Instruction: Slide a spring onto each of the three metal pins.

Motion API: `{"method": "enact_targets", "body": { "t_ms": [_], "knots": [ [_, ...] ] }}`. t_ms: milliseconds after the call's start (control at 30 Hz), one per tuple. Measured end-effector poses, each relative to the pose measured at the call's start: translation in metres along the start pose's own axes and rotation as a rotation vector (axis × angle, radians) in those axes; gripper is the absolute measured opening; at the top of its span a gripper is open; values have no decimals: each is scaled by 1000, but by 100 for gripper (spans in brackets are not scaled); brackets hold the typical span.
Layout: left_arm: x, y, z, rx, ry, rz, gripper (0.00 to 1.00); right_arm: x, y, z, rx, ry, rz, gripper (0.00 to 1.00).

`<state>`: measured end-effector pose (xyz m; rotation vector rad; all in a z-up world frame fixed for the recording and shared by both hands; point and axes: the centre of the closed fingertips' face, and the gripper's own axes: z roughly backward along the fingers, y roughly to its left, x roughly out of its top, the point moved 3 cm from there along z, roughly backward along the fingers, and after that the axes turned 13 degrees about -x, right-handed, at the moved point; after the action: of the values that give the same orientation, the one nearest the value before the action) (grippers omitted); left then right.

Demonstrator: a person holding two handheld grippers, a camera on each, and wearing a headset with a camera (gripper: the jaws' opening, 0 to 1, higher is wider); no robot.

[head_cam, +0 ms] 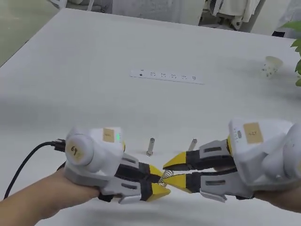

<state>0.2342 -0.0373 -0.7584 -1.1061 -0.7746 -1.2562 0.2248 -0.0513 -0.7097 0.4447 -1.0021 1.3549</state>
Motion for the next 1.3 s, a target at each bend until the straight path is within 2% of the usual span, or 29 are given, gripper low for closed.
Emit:
{"method": "enact_targets", "body": {
  "t_ms": [200,367,667,900,1300],
  "knots": [
    [-3,-2,0,-2,26,-7,2,0,4,-3,-10,-21,14,7],
    [2,-2,2,2,7,-12,2,5,0,-2,-28,-62,-38,7],
    [-2,-2,4,9,16,13,3,3,3,-3,-16,-44,1,7],
    [-3,-2,5,15,21,29,4,10,1,-4,-15,-46,17,7],
    [-5,4,15,67,20,45,23,10,-4,-5,-30,-33,44,7]
  ]
}}
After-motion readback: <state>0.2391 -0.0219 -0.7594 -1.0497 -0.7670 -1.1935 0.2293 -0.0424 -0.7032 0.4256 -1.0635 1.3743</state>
